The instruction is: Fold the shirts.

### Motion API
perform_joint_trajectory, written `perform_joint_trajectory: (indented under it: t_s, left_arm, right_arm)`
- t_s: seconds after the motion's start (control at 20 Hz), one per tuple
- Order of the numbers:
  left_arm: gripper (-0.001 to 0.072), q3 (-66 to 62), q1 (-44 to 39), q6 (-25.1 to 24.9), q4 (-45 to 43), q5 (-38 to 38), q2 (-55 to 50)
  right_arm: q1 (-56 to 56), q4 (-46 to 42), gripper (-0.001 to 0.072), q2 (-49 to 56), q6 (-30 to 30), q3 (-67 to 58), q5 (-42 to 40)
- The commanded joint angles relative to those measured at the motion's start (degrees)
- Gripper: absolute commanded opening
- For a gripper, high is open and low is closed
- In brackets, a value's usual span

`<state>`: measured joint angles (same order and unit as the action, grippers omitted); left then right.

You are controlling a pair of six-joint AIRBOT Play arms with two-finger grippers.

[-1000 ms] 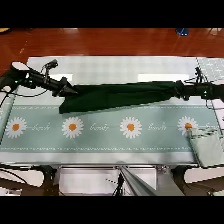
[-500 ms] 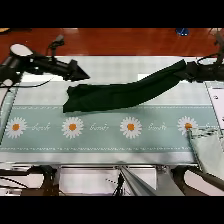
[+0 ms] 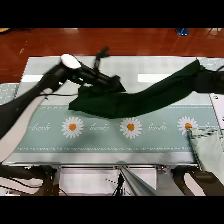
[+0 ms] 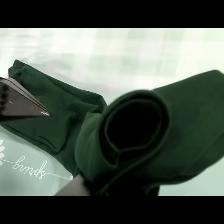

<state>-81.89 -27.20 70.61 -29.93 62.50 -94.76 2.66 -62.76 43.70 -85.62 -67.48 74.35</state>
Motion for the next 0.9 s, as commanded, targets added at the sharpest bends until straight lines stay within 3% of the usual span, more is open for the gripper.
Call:
perform_joint_trajectory:
  t_s: [0.0, 0.25, 0.45, 0.65, 0.75, 0.85]
  left_arm:
    - [0.0019, 0.0, -7.8, 0.7, 0.4, -2.1, -3.5]
    - [0.0019, 0.0, -15.8, 1.0, 5.7, -4.0, -8.6]
    - [0.0019, 0.0, -16.7, 1.0, 7.9, -3.9, -10.3]
    - [0.0016, -0.1, -10.8, 0.7, 7.8, -0.9, -9.3]
    - [0.0016, -0.1, -5.7, 0.5, 5.3, -0.1, -5.6]
    - [0.0016, -0.1, 0.3, 0.6, 1.1, -0.4, 0.4]
  right_arm:
    - [-2.8, -6.6, 0.0021, -5.1, -6.7, -0.1, 3.1]
    - [-2.9, -6.8, 0.0022, -5.8, -7.6, -0.1, 3.9]
    - [-2.9, -6.8, 0.0022, -5.8, -7.6, -0.1, 1.4]
    - [-2.9, -4.2, 0.0021, -5.8, -7.6, -0.1, -2.5]
    - [-3.0, 0.0, 0.0021, -5.2, -7.0, 0.0, -3.0]
    - [-6.4, -2.3, 0.0021, -3.7, -6.7, 0.0, -3.2]
